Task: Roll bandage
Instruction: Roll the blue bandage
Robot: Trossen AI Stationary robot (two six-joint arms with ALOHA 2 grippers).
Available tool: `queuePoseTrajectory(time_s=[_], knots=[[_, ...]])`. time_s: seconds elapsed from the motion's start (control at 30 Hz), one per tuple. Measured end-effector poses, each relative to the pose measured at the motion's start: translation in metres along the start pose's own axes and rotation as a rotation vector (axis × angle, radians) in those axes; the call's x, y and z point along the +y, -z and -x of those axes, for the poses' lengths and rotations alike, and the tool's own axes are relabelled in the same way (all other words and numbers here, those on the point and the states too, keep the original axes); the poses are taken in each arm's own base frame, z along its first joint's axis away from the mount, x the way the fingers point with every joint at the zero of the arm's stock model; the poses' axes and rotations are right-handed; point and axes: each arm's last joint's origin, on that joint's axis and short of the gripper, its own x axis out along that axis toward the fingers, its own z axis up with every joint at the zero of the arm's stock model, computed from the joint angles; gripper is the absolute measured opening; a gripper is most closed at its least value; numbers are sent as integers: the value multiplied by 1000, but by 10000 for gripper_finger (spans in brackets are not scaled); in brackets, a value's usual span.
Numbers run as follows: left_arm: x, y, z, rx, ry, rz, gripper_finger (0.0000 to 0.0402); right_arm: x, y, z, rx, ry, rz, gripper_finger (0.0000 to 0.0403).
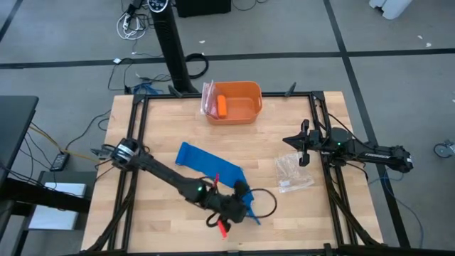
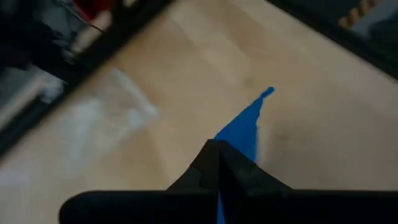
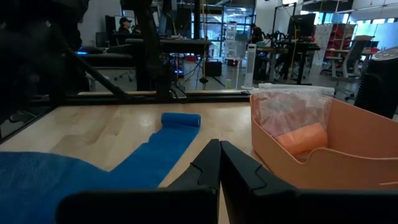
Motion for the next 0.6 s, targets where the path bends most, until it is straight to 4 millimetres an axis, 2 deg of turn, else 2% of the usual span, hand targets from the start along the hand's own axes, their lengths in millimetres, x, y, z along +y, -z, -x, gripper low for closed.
queuePoseTrajectory(time_s=[0.13, 0.3, 0.53, 0.6], knots=[[28, 0, -4, -25, -31, -36, 1, 0, 0, 0, 0, 0, 0, 10], [54, 9, -11, -92, 21, -10, 1, 0, 0, 0, 0, 0, 0, 10], [57, 23, -37, -134, 46, -31, 1, 0, 0, 0, 0, 0, 0, 10], [57, 24, -38, -126, 42, -43, 1, 0, 0, 0, 2, 0, 0, 10]])
